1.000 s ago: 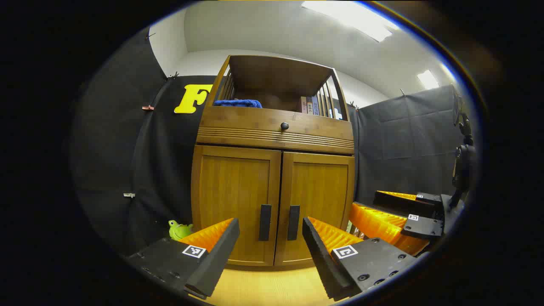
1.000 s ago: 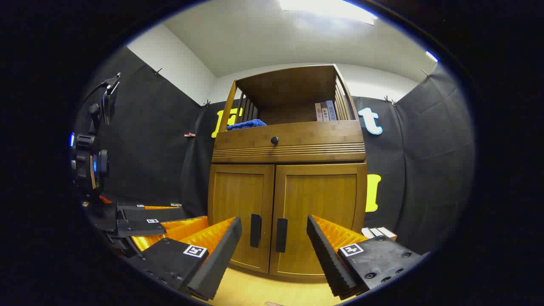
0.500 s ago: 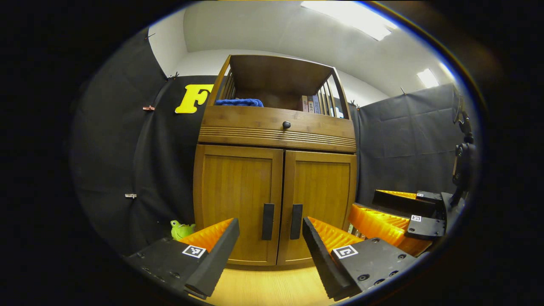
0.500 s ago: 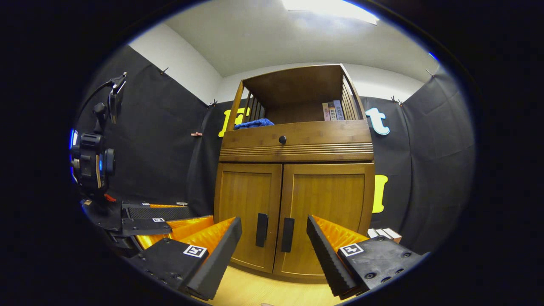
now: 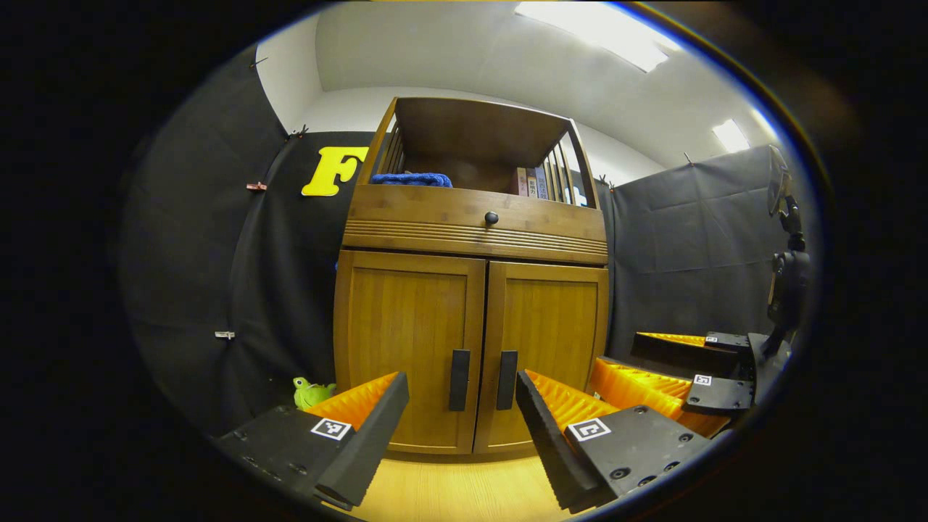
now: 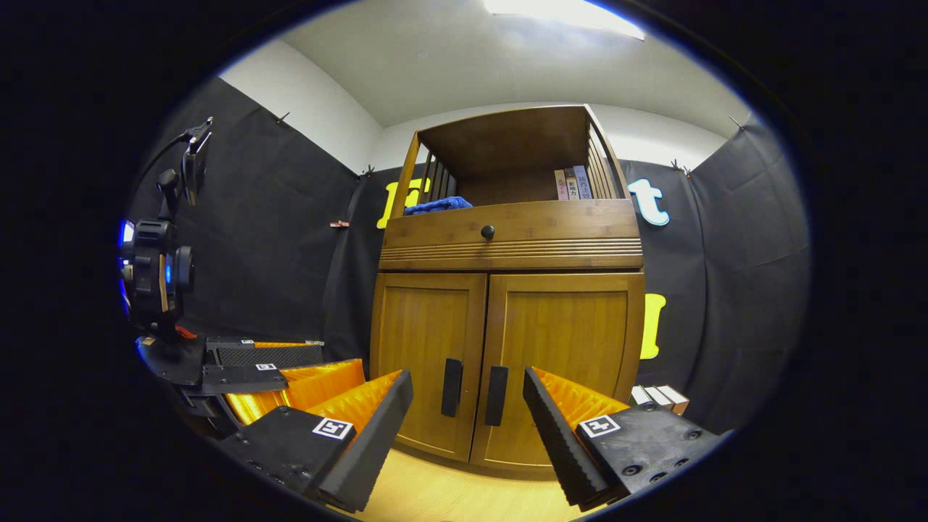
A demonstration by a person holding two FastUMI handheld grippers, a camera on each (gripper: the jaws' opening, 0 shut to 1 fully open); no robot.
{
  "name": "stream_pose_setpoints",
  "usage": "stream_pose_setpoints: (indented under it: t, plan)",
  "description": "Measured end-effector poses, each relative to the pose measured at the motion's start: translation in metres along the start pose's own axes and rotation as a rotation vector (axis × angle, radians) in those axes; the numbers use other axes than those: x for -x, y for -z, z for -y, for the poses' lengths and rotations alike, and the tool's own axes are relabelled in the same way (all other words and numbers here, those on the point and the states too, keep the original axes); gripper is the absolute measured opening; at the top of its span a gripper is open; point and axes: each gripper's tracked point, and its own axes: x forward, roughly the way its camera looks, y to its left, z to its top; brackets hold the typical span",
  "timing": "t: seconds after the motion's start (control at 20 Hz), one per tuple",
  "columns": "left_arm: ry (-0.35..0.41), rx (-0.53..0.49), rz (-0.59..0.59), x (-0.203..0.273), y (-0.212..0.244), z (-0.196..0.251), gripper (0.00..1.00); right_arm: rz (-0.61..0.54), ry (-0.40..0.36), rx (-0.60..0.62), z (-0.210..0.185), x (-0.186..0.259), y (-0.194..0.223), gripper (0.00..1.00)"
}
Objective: Open the right door of the double-door shoe cabinet with the right hand, and open the left door with the left hand.
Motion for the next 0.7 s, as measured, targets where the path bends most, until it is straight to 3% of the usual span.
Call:
stream_pose_setpoints:
  t: [0.4, 0.45, 0.5, 0.7]
  plan:
    - [-0.016, -0.002, -0.009, 0.014, 0.003, -0.002, 0.93, -0.006, -0.006, -0.002, -0.003, -0.009, 0.009, 0.98]
    - [-0.024, -0.002, -0.012, 0.018, 0.001, -0.004, 0.89, -0.010, -0.009, -0.005, -0.006, -0.014, 0.011, 0.98]
    - [-0.030, -0.001, -0.013, 0.023, 0.000, -0.005, 0.93, -0.011, -0.009, -0.010, -0.007, -0.018, 0.011, 0.97]
    - [-0.056, 0.003, -0.011, 0.034, -0.005, -0.019, 0.93, -0.021, 0.002, -0.022, -0.006, -0.033, 0.023, 0.99]
